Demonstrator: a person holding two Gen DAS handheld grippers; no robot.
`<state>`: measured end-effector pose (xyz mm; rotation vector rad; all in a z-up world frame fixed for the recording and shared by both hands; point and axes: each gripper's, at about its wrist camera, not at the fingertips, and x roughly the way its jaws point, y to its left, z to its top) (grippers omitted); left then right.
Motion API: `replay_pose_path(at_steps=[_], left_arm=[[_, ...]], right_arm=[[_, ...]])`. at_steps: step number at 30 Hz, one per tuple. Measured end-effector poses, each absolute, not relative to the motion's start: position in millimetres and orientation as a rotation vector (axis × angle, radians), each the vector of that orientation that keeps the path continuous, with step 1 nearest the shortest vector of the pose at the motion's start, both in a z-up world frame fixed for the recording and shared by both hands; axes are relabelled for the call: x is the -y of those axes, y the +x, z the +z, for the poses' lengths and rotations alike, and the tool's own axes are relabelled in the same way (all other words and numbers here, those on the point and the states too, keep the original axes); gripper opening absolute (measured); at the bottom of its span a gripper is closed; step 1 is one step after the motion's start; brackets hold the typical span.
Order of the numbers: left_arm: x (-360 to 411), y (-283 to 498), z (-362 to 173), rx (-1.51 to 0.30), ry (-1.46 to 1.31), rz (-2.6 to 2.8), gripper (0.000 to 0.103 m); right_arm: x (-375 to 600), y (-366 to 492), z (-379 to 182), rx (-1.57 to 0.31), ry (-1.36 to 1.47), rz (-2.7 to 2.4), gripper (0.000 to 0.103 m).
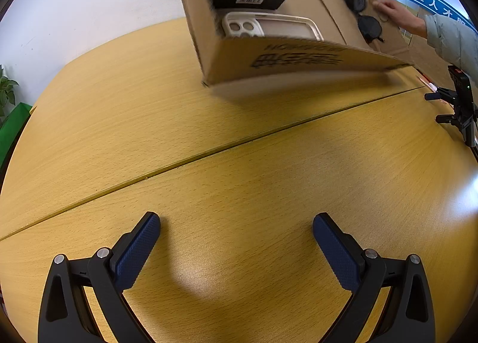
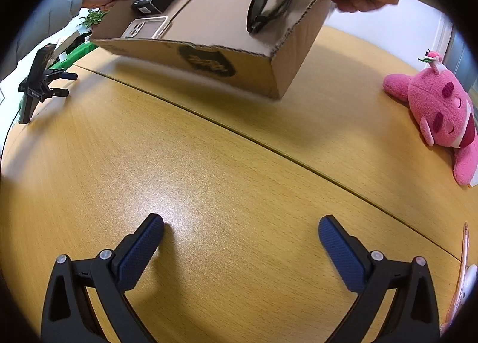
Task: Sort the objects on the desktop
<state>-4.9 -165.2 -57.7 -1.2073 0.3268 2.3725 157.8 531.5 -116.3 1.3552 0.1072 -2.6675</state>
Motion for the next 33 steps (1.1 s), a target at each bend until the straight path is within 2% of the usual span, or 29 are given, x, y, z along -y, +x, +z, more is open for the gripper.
replay_pose_path(at_steps=[33], left_arm=[[161.4,-12.1,-52.6,-0.327,-1.206,2.371,0.103]], right_arm=[[-529.2,158.4,-111.4,-0.11,1.347,-2.685,0.103]])
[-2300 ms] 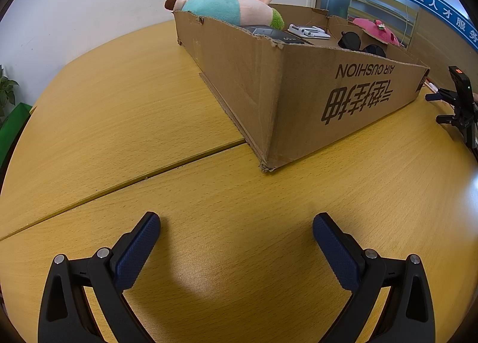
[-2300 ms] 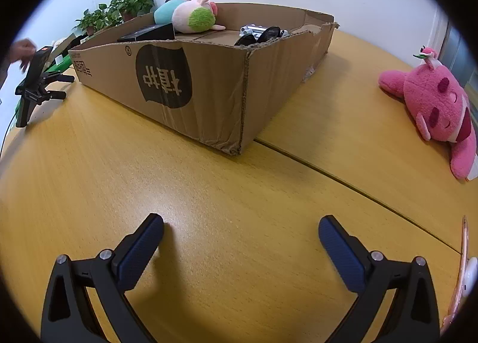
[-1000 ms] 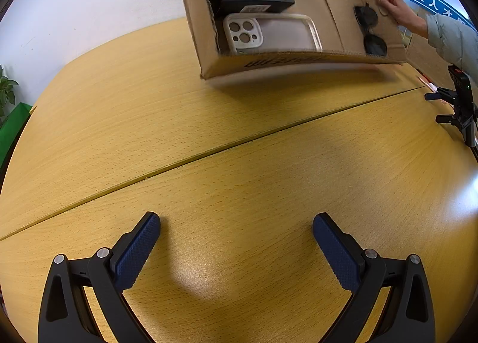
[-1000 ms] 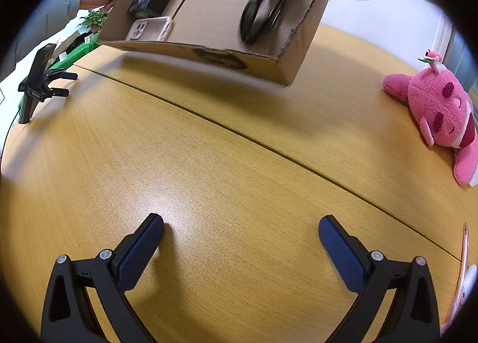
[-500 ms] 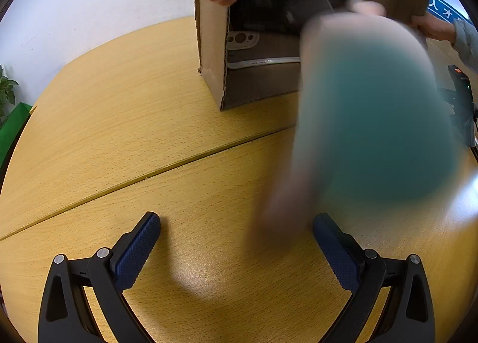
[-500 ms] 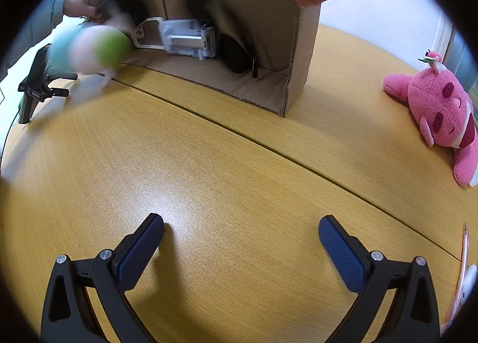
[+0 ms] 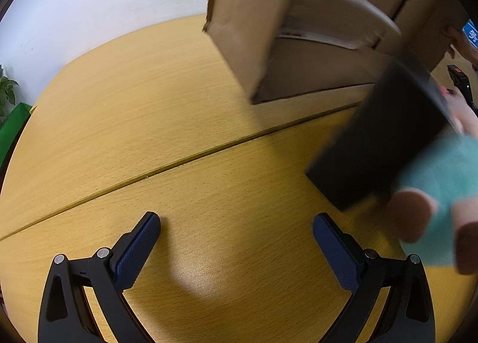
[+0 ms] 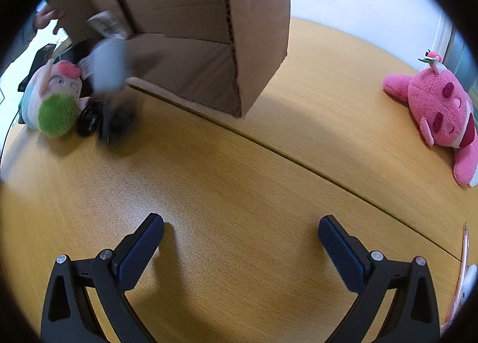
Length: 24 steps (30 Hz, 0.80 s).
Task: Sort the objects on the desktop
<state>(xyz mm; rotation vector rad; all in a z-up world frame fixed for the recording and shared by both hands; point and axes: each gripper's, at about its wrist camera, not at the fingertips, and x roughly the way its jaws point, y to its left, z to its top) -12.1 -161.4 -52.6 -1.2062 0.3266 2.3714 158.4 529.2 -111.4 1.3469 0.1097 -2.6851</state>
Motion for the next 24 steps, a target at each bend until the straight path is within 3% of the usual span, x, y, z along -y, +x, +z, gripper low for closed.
replay_pose_path(at_steps=[24], left_arm=[[160.7,-14.1,-50.9,-0.326,-1.205,2.372,0.103]], right_arm=[[-530.9,155.1,-111.5,-0.091,1.346,-2.675,0.103]])
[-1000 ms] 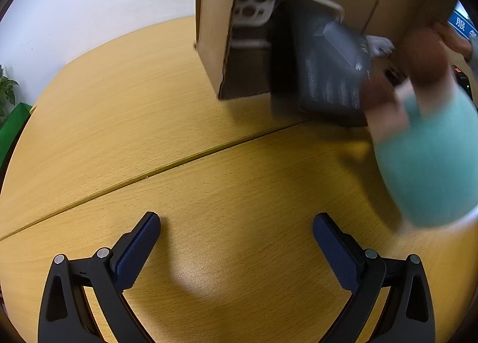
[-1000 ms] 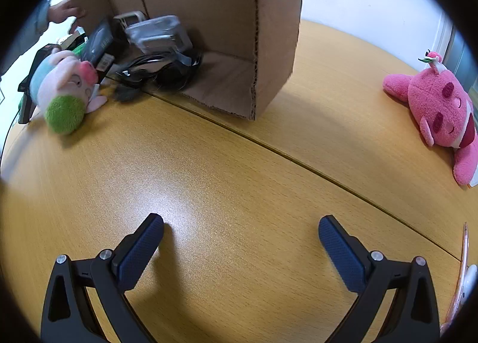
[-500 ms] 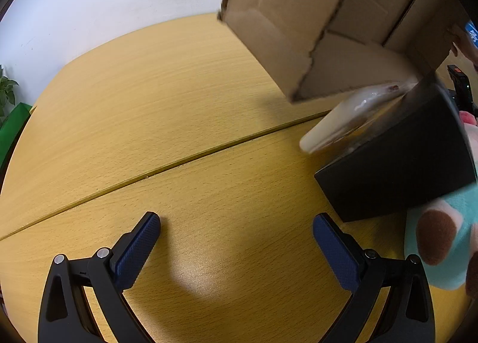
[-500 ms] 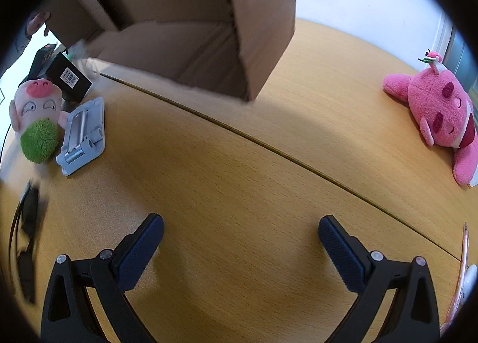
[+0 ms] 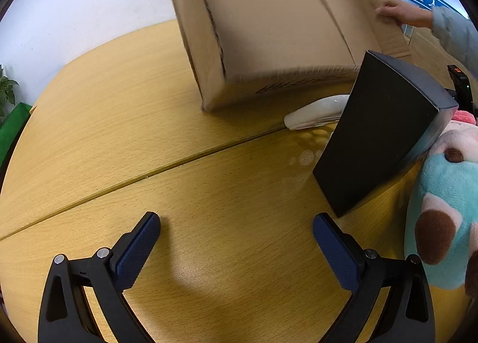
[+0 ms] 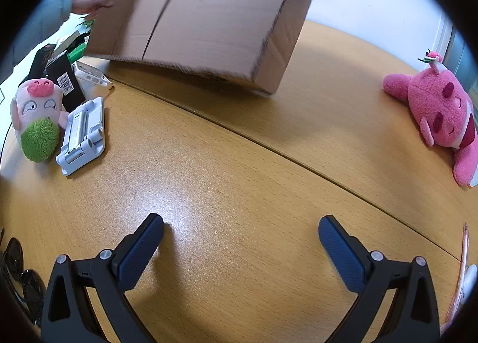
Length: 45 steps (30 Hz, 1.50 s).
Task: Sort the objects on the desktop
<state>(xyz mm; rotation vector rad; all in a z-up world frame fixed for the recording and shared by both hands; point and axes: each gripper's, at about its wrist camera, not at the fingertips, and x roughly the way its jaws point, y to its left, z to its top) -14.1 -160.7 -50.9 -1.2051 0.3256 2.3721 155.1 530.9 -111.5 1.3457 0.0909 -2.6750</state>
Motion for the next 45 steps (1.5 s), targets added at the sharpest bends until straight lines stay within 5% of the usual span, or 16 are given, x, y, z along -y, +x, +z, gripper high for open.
replay_pose_path(at_steps=[45], left_arm=[[161.4,-15.2,-50.6,-0.323,-1.205,2.373,0.103]], right_arm=[[-523.4,153.0,-111.9,-0.014,1.394,-2.776,0.103]])
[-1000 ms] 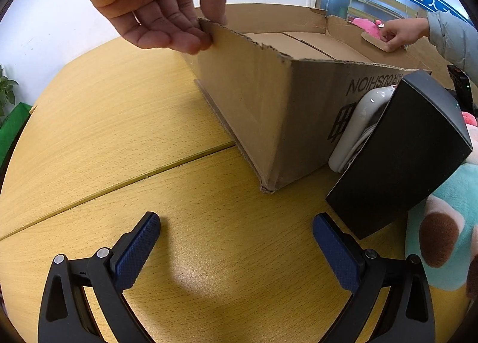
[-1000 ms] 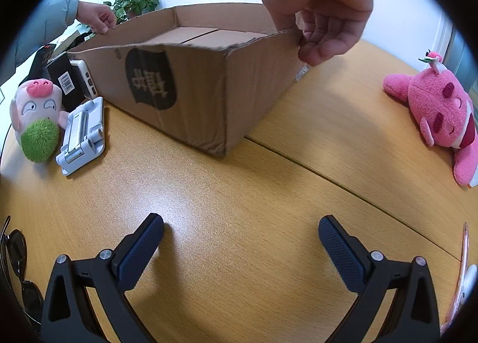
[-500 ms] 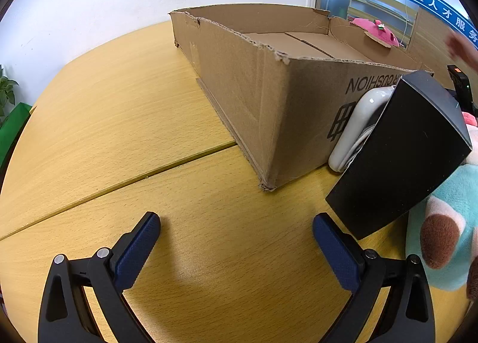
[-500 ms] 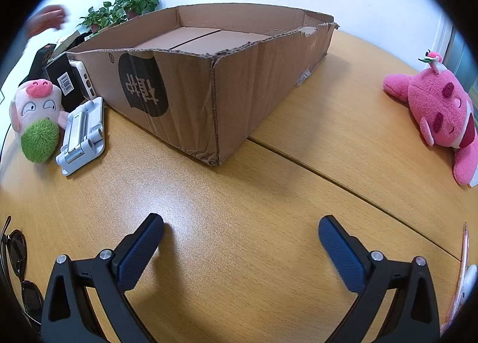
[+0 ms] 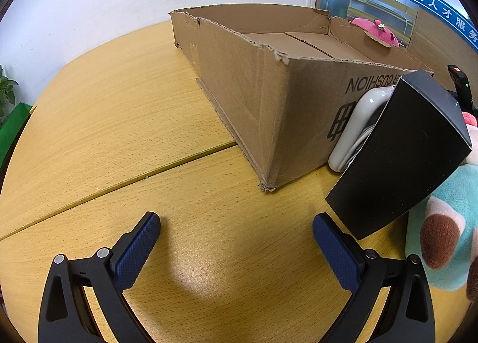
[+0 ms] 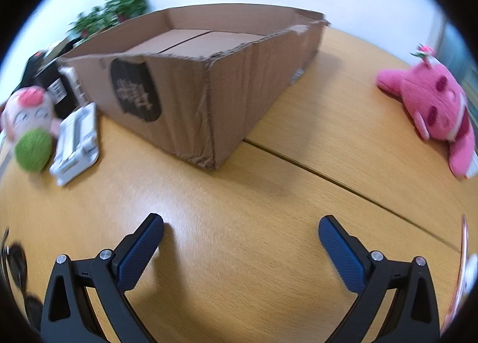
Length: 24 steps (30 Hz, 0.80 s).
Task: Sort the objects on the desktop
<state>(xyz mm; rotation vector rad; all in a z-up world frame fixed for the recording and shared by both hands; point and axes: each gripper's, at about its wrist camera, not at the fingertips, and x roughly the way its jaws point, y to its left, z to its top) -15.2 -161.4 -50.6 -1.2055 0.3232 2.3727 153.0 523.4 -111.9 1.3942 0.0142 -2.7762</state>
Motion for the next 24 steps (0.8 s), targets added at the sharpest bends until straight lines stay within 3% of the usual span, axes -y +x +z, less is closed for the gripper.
replay_pose_path(at_steps=[8,11,15,20,24], left_arm=[[160,-17,-49,-0.321,-1.206,2.373,0.103],[161,-19,-48,-0.32,-1.213,2.379,0.103],[163,5,-47,-0.296,-1.323,2.539,0.101],[147,96,28,-0.47,-0.949,2.808,0.102],[109,162,82,-0.388,-0.715,2.911,0.103]], right_arm=[[-522,153,-110,0.077,1.423,-2.859,0.103],[-519,157,-108,0.132,1.57,-2.881,0.102],[-501,196,-83,-0.023,1.604,-2.97,0.102],[-464,254,-13,-0.169,1.422,-3.006,0.102],[-425,272,29,-0.105,1.203,-3.11,0.102]])
